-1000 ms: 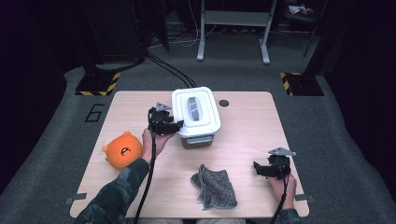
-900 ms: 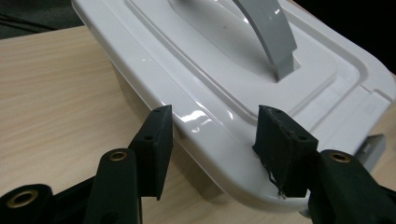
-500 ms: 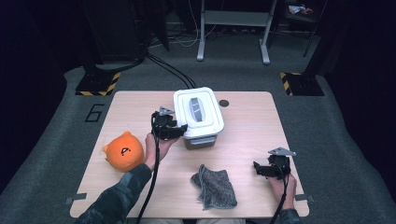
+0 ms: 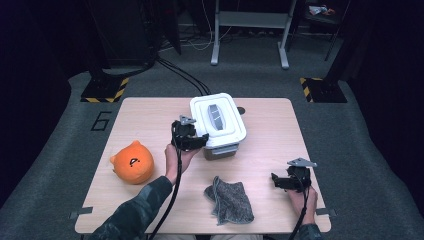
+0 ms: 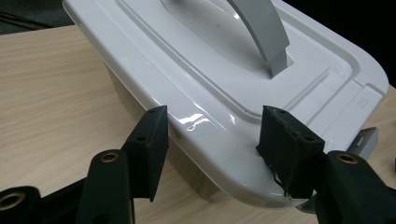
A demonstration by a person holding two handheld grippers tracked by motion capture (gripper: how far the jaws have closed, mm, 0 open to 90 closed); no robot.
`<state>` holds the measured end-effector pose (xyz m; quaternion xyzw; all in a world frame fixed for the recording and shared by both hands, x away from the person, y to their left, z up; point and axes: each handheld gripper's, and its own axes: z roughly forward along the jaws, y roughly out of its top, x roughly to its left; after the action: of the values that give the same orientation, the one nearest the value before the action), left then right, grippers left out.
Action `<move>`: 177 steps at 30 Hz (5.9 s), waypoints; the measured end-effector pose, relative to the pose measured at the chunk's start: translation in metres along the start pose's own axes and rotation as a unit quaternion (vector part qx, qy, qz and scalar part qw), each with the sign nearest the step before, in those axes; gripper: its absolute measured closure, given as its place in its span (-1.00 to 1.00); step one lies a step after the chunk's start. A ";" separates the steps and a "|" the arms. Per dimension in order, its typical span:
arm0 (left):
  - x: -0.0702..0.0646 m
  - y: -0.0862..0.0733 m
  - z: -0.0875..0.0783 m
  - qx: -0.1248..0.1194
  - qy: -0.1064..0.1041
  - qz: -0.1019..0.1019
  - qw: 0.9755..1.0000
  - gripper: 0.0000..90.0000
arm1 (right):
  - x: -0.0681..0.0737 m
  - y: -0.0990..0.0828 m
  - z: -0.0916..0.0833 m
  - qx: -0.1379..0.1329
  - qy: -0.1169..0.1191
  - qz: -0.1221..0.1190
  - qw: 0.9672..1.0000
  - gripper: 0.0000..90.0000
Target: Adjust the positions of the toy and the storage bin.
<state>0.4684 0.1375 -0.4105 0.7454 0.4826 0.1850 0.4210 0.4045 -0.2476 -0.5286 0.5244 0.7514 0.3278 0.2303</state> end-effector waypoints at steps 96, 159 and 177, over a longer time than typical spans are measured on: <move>0.010 -0.152 -0.009 0.068 -0.009 0.111 0.991 -0.73 | 0.140 0.220 0.037 -0.033 0.092 -0.131 0.987 0.38; 0.010 -0.152 -0.010 0.069 -0.008 0.112 0.991 -0.73 | 0.133 0.229 0.024 -0.037 0.112 -0.149 0.982 0.48; 0.010 -0.152 -0.010 0.068 -0.007 0.112 0.991 -0.73 | 0.139 0.222 0.019 -0.048 0.113 -0.155 0.980 0.48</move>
<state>0.3805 0.1777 -0.5288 0.8227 0.4047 0.1925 0.3498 0.5115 -0.0603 -0.3785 0.3493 0.8283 0.3807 0.2169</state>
